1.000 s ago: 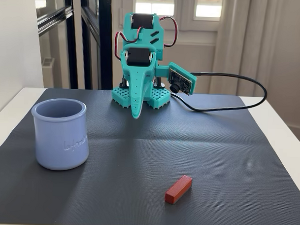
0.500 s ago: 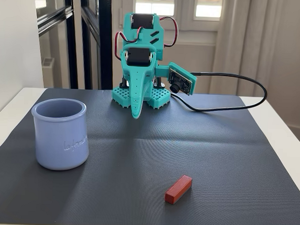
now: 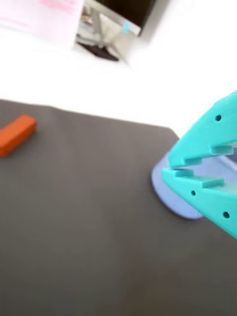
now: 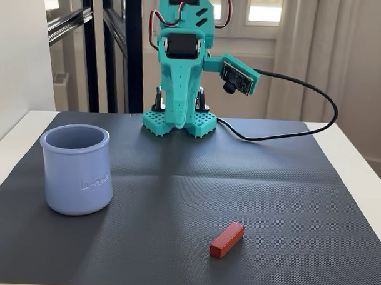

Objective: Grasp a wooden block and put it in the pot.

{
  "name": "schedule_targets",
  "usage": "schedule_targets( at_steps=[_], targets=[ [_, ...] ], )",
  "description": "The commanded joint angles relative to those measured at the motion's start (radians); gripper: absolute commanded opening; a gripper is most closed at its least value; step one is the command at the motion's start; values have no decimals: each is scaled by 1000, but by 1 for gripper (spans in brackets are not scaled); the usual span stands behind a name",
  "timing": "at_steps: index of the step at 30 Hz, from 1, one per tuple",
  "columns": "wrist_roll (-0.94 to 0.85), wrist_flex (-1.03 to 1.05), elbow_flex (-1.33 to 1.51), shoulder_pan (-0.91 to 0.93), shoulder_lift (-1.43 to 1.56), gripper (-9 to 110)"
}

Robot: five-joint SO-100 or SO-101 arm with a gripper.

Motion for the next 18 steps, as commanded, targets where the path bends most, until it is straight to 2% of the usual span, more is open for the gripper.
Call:
schedule_targets(
  at_steps=[1,5,7,12,18],
  targets=[
    [5,3,-219,-29,-147,0],
    [9,-3,-377,-66,-325,0],
    [67,-5,-451,-95,-397,0],
    [423,-63,-578,-166,-520,0],
    [1032,-153,-588,-209,-615,0]
  ],
)
